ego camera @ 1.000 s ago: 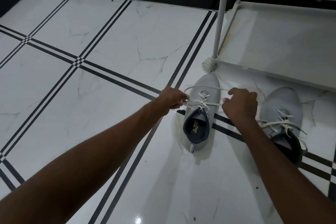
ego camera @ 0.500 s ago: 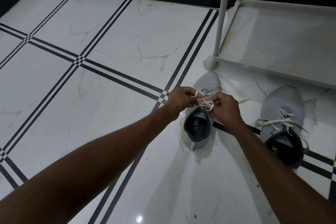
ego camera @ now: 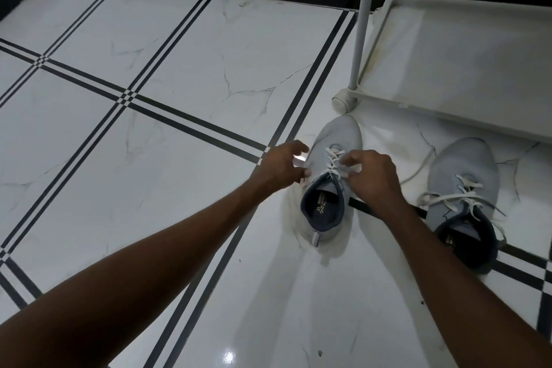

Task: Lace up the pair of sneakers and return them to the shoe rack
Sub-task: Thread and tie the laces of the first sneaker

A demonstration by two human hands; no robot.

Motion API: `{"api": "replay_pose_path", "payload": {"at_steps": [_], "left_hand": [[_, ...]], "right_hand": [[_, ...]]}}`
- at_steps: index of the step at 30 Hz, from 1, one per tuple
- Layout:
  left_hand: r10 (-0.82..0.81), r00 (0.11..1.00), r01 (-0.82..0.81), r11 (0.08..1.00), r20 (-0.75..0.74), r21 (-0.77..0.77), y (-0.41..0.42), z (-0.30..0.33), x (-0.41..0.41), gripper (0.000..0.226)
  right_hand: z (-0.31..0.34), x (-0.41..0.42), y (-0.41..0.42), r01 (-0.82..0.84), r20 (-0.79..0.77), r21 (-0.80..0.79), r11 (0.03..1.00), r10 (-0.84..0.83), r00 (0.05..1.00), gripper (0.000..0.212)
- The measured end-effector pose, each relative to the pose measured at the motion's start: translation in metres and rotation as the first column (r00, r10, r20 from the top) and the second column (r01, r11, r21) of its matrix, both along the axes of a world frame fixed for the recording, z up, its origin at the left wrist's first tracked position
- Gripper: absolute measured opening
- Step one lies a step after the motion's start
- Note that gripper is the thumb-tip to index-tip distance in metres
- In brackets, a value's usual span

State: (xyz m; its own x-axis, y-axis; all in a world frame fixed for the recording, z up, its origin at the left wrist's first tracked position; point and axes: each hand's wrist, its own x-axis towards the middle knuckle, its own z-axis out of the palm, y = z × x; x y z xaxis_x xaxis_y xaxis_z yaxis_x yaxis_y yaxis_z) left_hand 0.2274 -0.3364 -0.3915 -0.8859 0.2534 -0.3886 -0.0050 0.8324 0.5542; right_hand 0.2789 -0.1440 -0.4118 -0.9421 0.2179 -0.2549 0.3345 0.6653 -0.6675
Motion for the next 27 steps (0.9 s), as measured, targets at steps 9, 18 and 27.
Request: {"api": "replay_pose_path", "payload": {"at_steps": [9, 18, 27], "left_hand": [[-0.073, 0.997, 0.072, 0.997, -0.032, -0.015, 0.021, -0.009, 0.005, 0.015], [-0.410, 0.884, 0.376, 0.909, -0.223, -0.181, 0.011, -0.010, 0.011, 0.016], [-0.456, 0.870, 0.413, 0.882, -0.186, -0.227, -0.007, -0.031, 0.029, 0.021]], "right_hand": [[-0.010, 0.005, -0.001, -0.084, 0.011, -0.107, 0.991, 0.085, 0.996, 0.022], [-0.023, 0.016, 0.005, -0.047, -0.187, 0.036, 0.998, 0.053, 0.981, 0.019], [-0.046, 0.031, 0.014, -0.149, -0.208, 0.131, 0.980, 0.174, 0.963, 0.027]]}}
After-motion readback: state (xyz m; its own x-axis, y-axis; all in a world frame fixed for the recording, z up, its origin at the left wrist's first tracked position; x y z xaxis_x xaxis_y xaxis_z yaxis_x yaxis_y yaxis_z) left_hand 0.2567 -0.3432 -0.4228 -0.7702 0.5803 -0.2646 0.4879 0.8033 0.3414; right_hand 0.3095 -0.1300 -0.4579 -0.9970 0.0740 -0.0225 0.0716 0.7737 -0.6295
